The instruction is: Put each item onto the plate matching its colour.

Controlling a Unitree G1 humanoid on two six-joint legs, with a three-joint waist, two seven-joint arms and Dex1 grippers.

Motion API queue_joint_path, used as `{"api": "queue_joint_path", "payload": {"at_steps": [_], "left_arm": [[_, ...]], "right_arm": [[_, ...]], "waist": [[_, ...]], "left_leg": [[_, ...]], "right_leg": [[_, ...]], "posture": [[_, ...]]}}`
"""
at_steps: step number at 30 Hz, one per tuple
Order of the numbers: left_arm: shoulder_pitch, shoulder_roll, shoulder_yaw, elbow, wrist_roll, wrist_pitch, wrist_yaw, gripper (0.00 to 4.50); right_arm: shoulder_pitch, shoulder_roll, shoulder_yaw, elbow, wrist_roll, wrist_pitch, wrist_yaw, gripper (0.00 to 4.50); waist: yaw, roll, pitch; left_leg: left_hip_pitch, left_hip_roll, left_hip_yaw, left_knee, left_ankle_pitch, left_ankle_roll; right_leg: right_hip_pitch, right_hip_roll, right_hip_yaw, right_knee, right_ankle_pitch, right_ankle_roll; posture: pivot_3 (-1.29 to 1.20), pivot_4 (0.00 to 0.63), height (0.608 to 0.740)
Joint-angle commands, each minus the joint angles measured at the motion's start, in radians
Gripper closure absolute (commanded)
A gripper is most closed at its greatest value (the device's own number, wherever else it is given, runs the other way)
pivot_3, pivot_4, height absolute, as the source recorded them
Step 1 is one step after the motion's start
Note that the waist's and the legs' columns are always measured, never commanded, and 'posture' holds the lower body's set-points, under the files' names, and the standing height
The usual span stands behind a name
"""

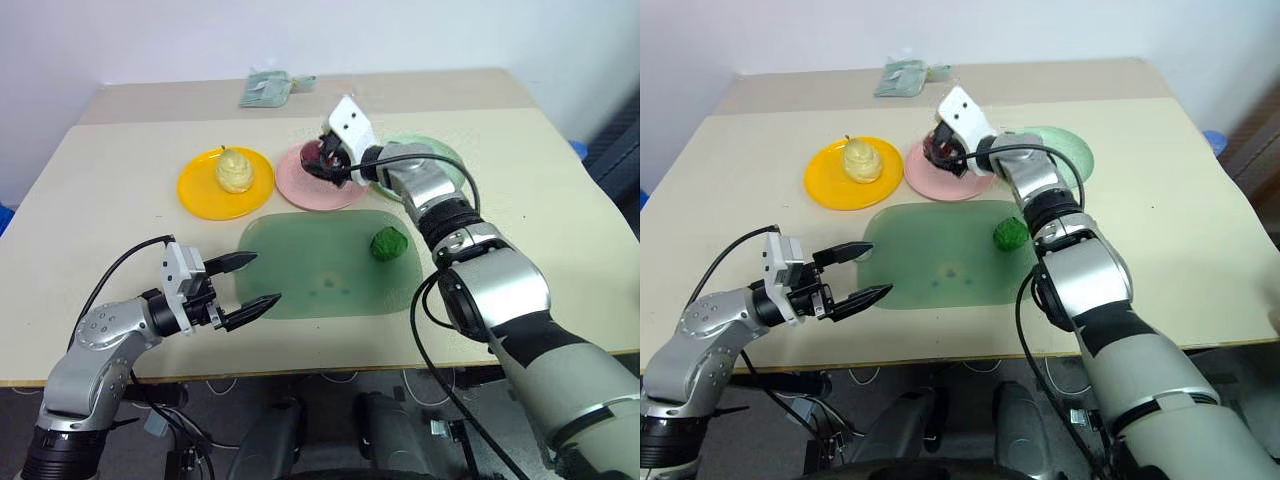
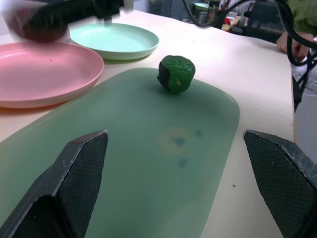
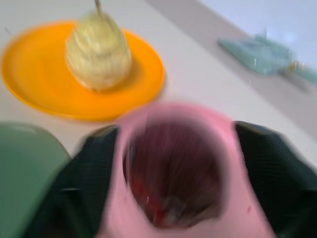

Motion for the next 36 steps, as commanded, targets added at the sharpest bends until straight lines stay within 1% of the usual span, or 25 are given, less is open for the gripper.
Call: {"api": "queue_joint_path", "payload": {"at_steps": [1, 4, 6, 8, 11, 12, 14, 16, 18, 22, 26, 30, 36], "left_arm": [[0.016, 0.008, 0.037, -0.049, -0.027, -0.005, 0.008, 0.00], [0.024, 0.011, 0.042, -0.063, -0.032, -0.004, 0.012, 0.00], [0.022, 0.013, 0.040, -0.069, -0.036, -0.002, 0.017, 0.00], [0.016, 0.015, 0.036, -0.070, -0.039, -0.001, 0.019, 0.00], [0.001, 0.015, 0.022, -0.055, -0.039, -0.001, 0.011, 0.00], [-0.008, 0.015, 0.015, -0.046, -0.037, -0.002, 0.006, 0.00], [-0.027, 0.012, 0.001, -0.027, -0.034, -0.003, -0.006, 0.00], [-0.046, 0.011, -0.009, -0.007, -0.031, -0.005, -0.020, 0.00], [-0.071, 0.010, -0.020, 0.016, -0.028, -0.008, -0.035, 0.00], [-0.097, 0.014, -0.029, 0.048, -0.023, -0.014, -0.062, 0.00], [-0.104, 0.027, -0.036, 0.074, -0.022, -0.022, -0.106, 0.00], [-0.110, 0.034, -0.034, 0.093, -0.023, -0.024, -0.134, 0.00], [-0.124, 0.037, -0.033, 0.098, -0.022, -0.015, -0.147, 0.00]], "right_arm": [[-0.057, 0.013, -0.025, 0.011, -0.021, -0.045, -0.038, 0.05], [-0.051, 0.001, -0.044, 0.014, -0.026, -0.071, -0.081, 0.05], [-0.051, -0.029, -0.076, 0.001, -0.005, -0.081, -0.061, 0.05], [-0.046, -0.065, -0.110, -0.020, 0.022, -0.079, -0.009, 0.05], [0.001, -0.143, -0.149, -0.103, 0.069, -0.043, 0.135, 0.05], [0.032, -0.174, -0.155, -0.155, 0.086, -0.012, 0.191, 0.05], [0.135, -0.232, -0.161, -0.332, 0.131, 0.102, 0.292, 0.05], [0.274, -0.290, -0.151, -0.566, 0.167, 0.251, 0.352, 0.05], [0.427, -0.350, -0.144, -0.807, 0.200, 0.403, 0.380, 0.05], [0.635, -0.403, -0.179, -1.140, 0.285, 0.657, 0.350, 0.05], [0.795, -0.415, -0.204, -1.373, 0.363, 0.838, 0.299, 0.05], [0.837, -0.390, -0.206, -1.450, 0.408, 0.910, 0.239, 0.05], [0.827, -0.376, -0.192, -1.463, 0.456, 0.954, 0.197, 0.05]], "waist": [[-0.002, 0.000, 0.000], [-0.002, 0.000, 0.000], [-0.002, 0.000, 0.000], [0.002, 0.000, 0.000], [0.006, 0.000, 0.000], [0.006, 0.000, 0.000], [0.010, 0.000, 0.000], [0.008, 0.000, 0.000], [0.009, 0.000, 0.000], [0.001, 0.002, 0.000], [0.008, 0.001, 0.000], [0.013, 0.001, 0.000], [0.013, 0.001, 0.000]], "left_leg": [[0.000, 0.001, 0.000, -0.001, 0.001, -0.001], [0.000, 0.004, 0.000, -0.003, 0.003, -0.005], [0.000, 0.005, 0.000, -0.004, 0.003, -0.005], [0.000, 0.005, 0.000, -0.004, 0.003, -0.005], [0.000, 0.005, 0.000, -0.003, 0.003, -0.005], [0.000, 0.005, 0.000, -0.003, 0.003, -0.005], [0.000, 0.005, 0.000, -0.003, 0.003, -0.004], [0.000, 0.005, 0.000, -0.003, 0.002, -0.004], [0.000, 0.006, 0.000, -0.003, 0.002, -0.003], [0.000, 0.007, 0.003, -0.003, 0.002, -0.003], [0.000, 0.009, 0.004, -0.002, 0.002, -0.004], [0.000, 0.009, 0.004, -0.001, 0.001, -0.003], [0.000, 0.010, 0.004, -0.001, 0.001, -0.003]], "right_leg": [[-0.001, 0.001, 0.000, 0.000, 0.000, -0.001], [-0.002, 0.003, 0.000, 0.000, 0.000, -0.003], [-0.002, 0.004, 0.000, 0.000, 0.001, -0.005], [-0.002, 0.005, 0.000, 0.000, 0.001, -0.005], [-0.002, 0.004, 0.000, 0.000, 0.001, -0.005], [-0.001, 0.005, 0.000, 0.000, 0.001, -0.005], [-0.001, 0.004, -0.001, 0.000, 0.001, -0.005], [0.000, 0.004, -0.001, -0.001, 0.001, -0.005], [0.000, 0.004, 0.000, -0.001, 0.001, -0.005], [-0.002, 0.003, 0.001, 0.000, 0.001, -0.005], [-0.002, 0.004, 0.002, 0.000, 0.001, -0.006], [0.000, 0.004, 0.001, -0.003, 0.001, -0.006], [0.000, 0.004, 0.001, -0.004, 0.001, -0.006]], "posture": [[0.00, 0.150, 0.740], [0.00, 0.150, 0.740], [0.00, 0.150, 0.740], [0.00, 0.150, 0.740], [0.00, 0.150, 0.740], [0.00, 0.150, 0.740], [0.00, 0.150, 0.740], [0.00, 0.150, 0.740], [0.00, 0.150, 0.740], [0.00, 0.150, 0.740], [0.00, 0.150, 0.740], [0.00, 0.150, 0.740], [0.00, 0.150, 0.740]]}}
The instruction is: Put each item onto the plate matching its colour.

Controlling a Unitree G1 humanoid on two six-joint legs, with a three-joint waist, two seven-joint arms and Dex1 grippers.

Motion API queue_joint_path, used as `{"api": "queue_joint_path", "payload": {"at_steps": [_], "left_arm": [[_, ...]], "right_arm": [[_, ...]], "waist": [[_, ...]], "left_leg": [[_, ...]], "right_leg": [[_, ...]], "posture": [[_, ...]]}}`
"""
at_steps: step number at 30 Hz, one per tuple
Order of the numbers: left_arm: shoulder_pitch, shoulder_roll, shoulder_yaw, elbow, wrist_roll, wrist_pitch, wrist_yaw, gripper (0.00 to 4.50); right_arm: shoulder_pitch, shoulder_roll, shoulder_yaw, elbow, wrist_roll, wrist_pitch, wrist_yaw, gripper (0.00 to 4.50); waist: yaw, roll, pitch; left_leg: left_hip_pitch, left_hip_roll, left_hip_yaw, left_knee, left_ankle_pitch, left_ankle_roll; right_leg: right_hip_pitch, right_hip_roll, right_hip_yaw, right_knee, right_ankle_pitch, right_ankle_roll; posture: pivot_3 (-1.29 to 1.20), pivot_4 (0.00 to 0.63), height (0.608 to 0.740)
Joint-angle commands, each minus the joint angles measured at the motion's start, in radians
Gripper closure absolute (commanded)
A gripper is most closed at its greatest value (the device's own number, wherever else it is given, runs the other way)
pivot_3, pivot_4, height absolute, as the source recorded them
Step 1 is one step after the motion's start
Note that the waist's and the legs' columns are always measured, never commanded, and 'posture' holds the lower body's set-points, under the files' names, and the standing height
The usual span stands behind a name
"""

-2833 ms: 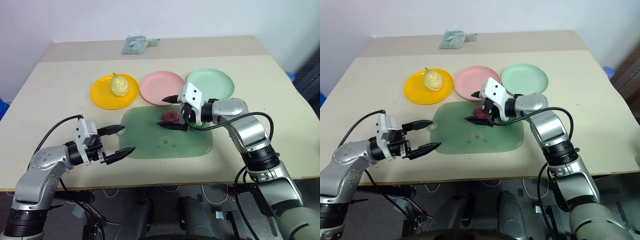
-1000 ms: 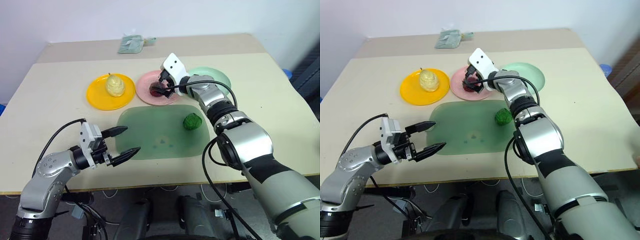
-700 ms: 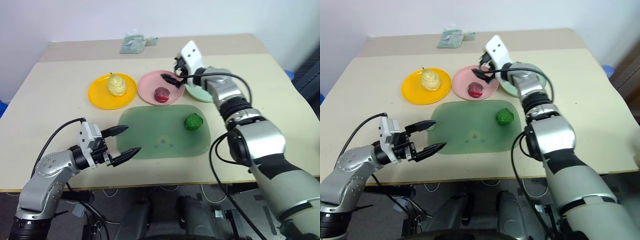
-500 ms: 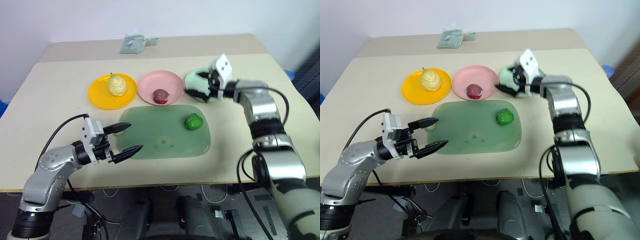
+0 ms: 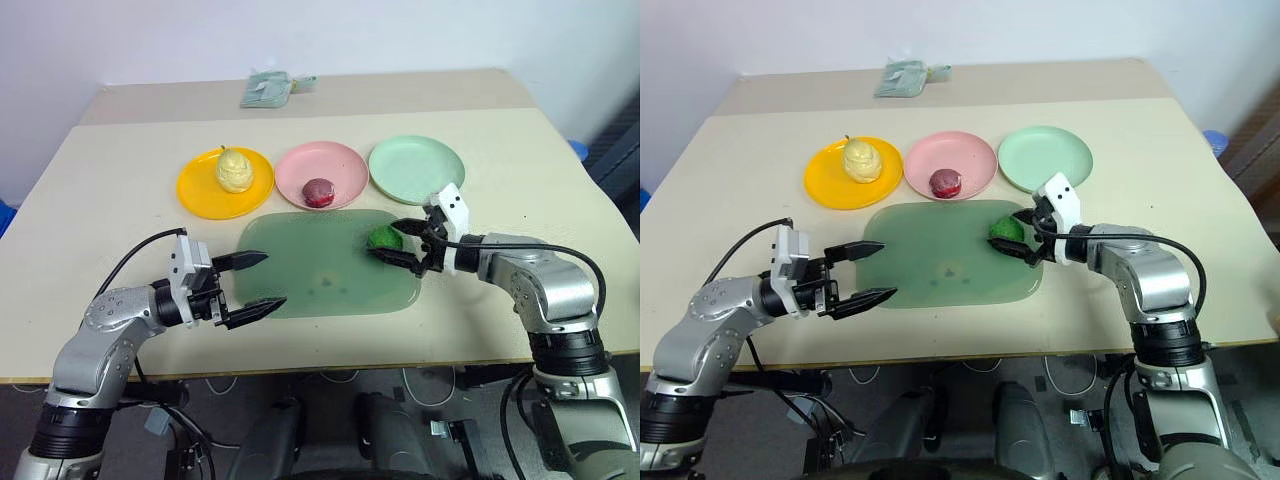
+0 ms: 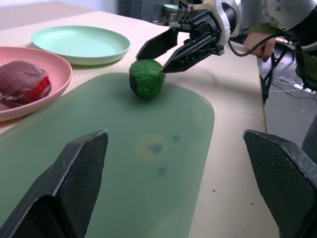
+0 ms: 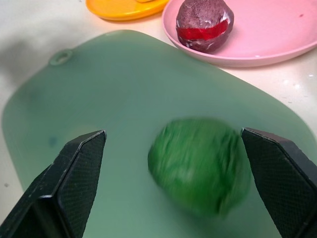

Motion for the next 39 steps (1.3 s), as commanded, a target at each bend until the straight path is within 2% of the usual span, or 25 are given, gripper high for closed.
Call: {"api": "queue_joint_path", "payload": {"at_steps": [1, 11, 14, 15, 16, 18, 22, 27, 30, 34, 37, 39], "left_arm": [[-0.017, 0.017, 0.015, -0.017, -0.004, -0.007, -0.007, 0.00], [0.006, 0.024, 0.021, -0.053, -0.007, 0.000, 0.017, 0.00], [0.015, 0.025, 0.024, -0.064, -0.008, 0.001, 0.029, 0.00], [0.018, 0.025, 0.025, -0.068, -0.008, 0.002, 0.032, 0.00], [0.022, 0.024, 0.028, -0.073, -0.009, 0.002, 0.039, 0.00], [0.030, 0.024, 0.033, -0.081, -0.010, 0.002, 0.048, 0.00], [0.039, 0.021, 0.037, -0.088, -0.011, 0.000, 0.061, 0.00], [0.047, 0.009, 0.057, -0.082, -0.016, -0.008, 0.086, 0.00], [0.066, -0.018, 0.053, -0.123, 0.007, -0.003, 0.163, 0.00], [0.087, -0.049, 0.048, -0.166, 0.052, -0.017, 0.246, 0.00], [0.098, -0.080, 0.065, -0.200, 0.075, -0.021, 0.324, 0.00], [0.110, -0.083, 0.072, -0.216, 0.079, -0.003, 0.356, 0.00]], "right_arm": [[-0.020, 0.003, 0.000, -0.040, 0.029, 0.005, -0.015, 0.05], [-0.039, 0.009, 0.088, 0.064, -0.020, -0.079, -0.028, 0.05], [-0.051, 0.012, 0.095, 0.086, -0.025, -0.098, -0.030, 0.81], [-0.056, 0.014, 0.096, 0.092, -0.026, -0.102, -0.029, 1.20], [-0.065, 0.015, 0.096, 0.098, -0.028, -0.114, -0.026, 1.81], [-0.095, 0.022, 0.084, 0.119, -0.028, -0.147, -0.023, 2.46], [-0.174, 0.035, 0.058, 0.217, -0.039, -0.243, -0.025, 2.46], [-0.462, 0.068, 0.025, 0.698, -0.148, -0.574, -0.128, 2.46], [-0.644, 0.079, 0.024, 1.100, -0.230, -0.781, -0.227, 2.46], [-0.728, 0.100, 0.024, 1.358, -0.296, -0.901, -0.323, 2.46], [-0.746, 0.114, 0.013, 1.427, -0.323, -0.928, -0.367, 1.34], [-0.755, 0.119, 0.003, 1.444, -0.334, -0.941, -0.390, 0.30]], "waist": [[0.000, 0.000, 0.000], [-0.001, 0.000, 0.000], [-0.001, 0.000, 0.000], [-0.001, 0.000, 0.000], [-0.001, 0.000, 0.000], [-0.001, 0.000, 0.000], [-0.003, 0.000, 0.000], [-0.004, 0.000, 0.000], [-0.005, -0.001, 0.000], [-0.006, -0.003, -0.001], [-0.008, -0.002, 0.000], [-0.010, -0.002, 0.000]], "left_leg": [[0.000, 0.000, 0.000, 0.000, 0.000, 0.000], [0.000, 0.000, 0.000, 0.000, 0.000, 0.000], [0.000, 0.000, 0.000, 0.000, 0.000, 0.000], [0.000, 0.000, 0.000, 0.000, 0.000, 0.000], [0.000, 0.000, 0.000, 0.000, 0.000, 0.000], [0.000, 0.000, 0.000, 0.000, 0.000, 0.000], [0.000, 0.000, 0.000, 0.000, 0.000, 0.000], [0.001, 0.000, 0.002, 0.000, 0.000, 0.000], [0.001, 0.000, 0.002, -0.001, 0.001, -0.001], [0.001, 0.000, 0.001, -0.001, 0.003, -0.005], [0.001, 0.000, 0.002, -0.001, 0.003, -0.005], [0.001, 0.000, 0.002, -0.001, 0.003, -0.005]], "right_leg": [[0.000, 0.000, 0.000, 0.000, 0.000, 0.000], [0.000, 0.000, 0.000, 0.000, 0.000, 0.000], [0.000, 0.000, 0.000, 0.000, 0.000, 0.000], [0.000, 0.000, 0.000, 0.000, 0.000, 0.000], [0.000, 0.000, 0.000, 0.000, 0.000, 0.000], [0.000, 0.000, 0.000, 0.000, 0.000, 0.000], [0.000, 0.000, 0.000, 0.000, 0.000, 0.000], [0.000, 0.001, -0.001, 0.000, 0.001, -0.001], [0.000, 0.001, -0.001, 0.000, 0.001, -0.001], [0.001, 0.001, 0.000, 0.000, 0.001, -0.001], [0.001, 0.001, 0.000, 0.000, 0.001, -0.001], [0.000, 0.001, 0.001, 0.001, 0.001, -0.001]], "posture": [[0.00, 0.150, 0.740], [0.00, 0.150, 0.740], [0.00, 0.150, 0.740], [0.00, 0.150, 0.740], [0.00, 0.150, 0.740], [0.00, 0.150, 0.740], [0.00, 0.150, 0.740], [0.00, 0.150, 0.740], [0.00, 0.150, 0.740], [0.00, 0.150, 0.740], [0.00, 0.150, 0.740], [0.00, 0.150, 0.740]]}}
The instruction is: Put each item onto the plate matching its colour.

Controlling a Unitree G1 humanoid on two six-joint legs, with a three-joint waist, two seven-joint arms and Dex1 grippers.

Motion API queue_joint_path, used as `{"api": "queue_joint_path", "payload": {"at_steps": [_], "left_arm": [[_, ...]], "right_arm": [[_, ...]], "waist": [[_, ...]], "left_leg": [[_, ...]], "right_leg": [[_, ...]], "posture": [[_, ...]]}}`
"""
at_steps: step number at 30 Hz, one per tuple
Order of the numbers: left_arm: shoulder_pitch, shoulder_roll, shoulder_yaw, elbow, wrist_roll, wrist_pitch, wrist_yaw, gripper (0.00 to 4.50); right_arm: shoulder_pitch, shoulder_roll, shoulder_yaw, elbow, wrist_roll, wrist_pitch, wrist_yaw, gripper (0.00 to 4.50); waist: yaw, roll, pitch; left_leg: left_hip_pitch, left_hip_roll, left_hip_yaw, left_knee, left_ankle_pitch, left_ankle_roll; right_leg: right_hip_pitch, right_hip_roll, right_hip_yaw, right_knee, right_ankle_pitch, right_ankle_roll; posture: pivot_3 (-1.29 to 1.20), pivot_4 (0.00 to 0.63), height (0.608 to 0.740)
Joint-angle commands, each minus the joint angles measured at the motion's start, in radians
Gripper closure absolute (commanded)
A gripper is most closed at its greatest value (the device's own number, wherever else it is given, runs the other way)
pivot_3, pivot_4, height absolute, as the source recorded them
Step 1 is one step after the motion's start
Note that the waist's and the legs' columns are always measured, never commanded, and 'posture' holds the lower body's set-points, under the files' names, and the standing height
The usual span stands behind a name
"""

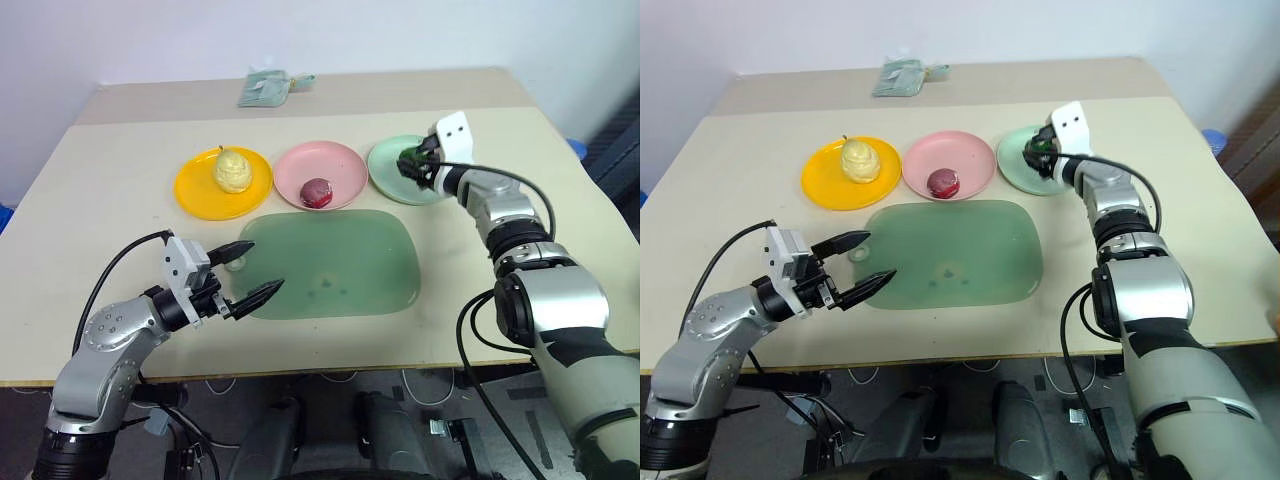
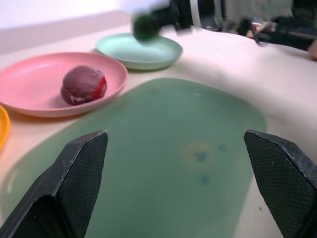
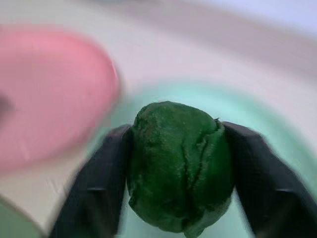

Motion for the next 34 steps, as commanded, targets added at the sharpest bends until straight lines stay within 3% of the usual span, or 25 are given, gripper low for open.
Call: {"api": "queue_joint_path", "payload": {"at_steps": [1, 4, 9, 13, 20, 25, 34], "left_arm": [[0.023, 0.003, 0.035, -0.063, 0.010, 0.008, 0.058, 0.00], [0.050, -0.005, 0.048, -0.076, 0.021, 0.012, 0.106, 0.00], [0.071, -0.058, 0.109, -0.037, 0.077, -0.028, 0.228, 0.00], [0.078, -0.072, 0.127, -0.009, 0.062, -0.007, 0.249, 0.00], [0.002, -0.120, 0.112, 0.102, 0.147, -0.166, 0.266, 0.00], [-0.032, -0.094, 0.107, 0.132, 0.121, -0.175, 0.204, 0.00], [-0.055, -0.046, 0.075, 0.069, 0.066, -0.059, 0.158, 0.00]], "right_arm": [[-0.057, -0.001, -0.036, -0.001, -0.019, -0.054, -0.042, 0.05], [-0.062, -0.003, -0.061, -0.009, -0.011, -0.067, -0.020, 0.05], [0.054, -0.021, -0.134, -0.187, 0.088, -0.132, 0.218, 0.05], [0.404, -0.045, -0.136, -0.722, 0.187, 0.001, 0.327, 0.05], [0.912, -0.062, -0.239, -1.339, 0.245, 0.234, 0.148, 0.05], [1.075, -0.082, -0.287, -1.487, 0.285, 0.288, 0.132, 0.05], [1.141, -0.131, -0.314, -1.561, 0.348, 0.325, 0.167, 0.05]], "waist": [[-0.004, 0.000, 0.000], [-0.007, 0.001, 0.000], [0.000, 0.001, 0.000], [0.017, -0.001, -0.001], [0.029, 0.001, -0.001], [0.027, 0.001, -0.002], [0.030, 0.001, -0.001]], "left_leg": [[0.000, 0.000, 0.000, 0.000, 0.000, 0.000], [0.001, 0.000, 0.000, 0.000, 0.000, 0.001], [0.001, 0.000, 0.000, 0.000, -0.002, 0.003], [0.001, 0.000, -0.003, 0.002, -0.003, 0.005], [0.001, 0.000, -0.002, 0.006, -0.004, 0.005], [0.001, 0.001, -0.002, 0.007, -0.004, 0.005], [0.001, 0.001, -0.001, 0.009, -0.004, 0.006]], "right_leg": [[0.000, 0.000, 0.000, 0.001, 0.000, 0.000], [-0.001, 0.001, 0.001, 0.002, 0.000, 0.000], [0.000, 0.003, 0.000, 0.002, 0.000, 0.000], [0.002, 0.002, -0.001, 0.001, 0.000, 0.000], [0.003, 0.001, -0.001, 0.002, 0.000, 0.000], [0.004, 0.001, -0.001, 0.002, 0.000, 0.000], [0.005, 0.001, -0.001, 0.001, -0.001, 0.000]], "posture": [[0.00, 0.150, 0.740], [0.00, 0.150, 0.740], [0.00, 0.150, 0.740], [0.00, 0.150, 0.740], [0.00, 0.150, 0.740], [0.00, 0.150, 0.740], [0.00, 0.150, 0.740]]}}
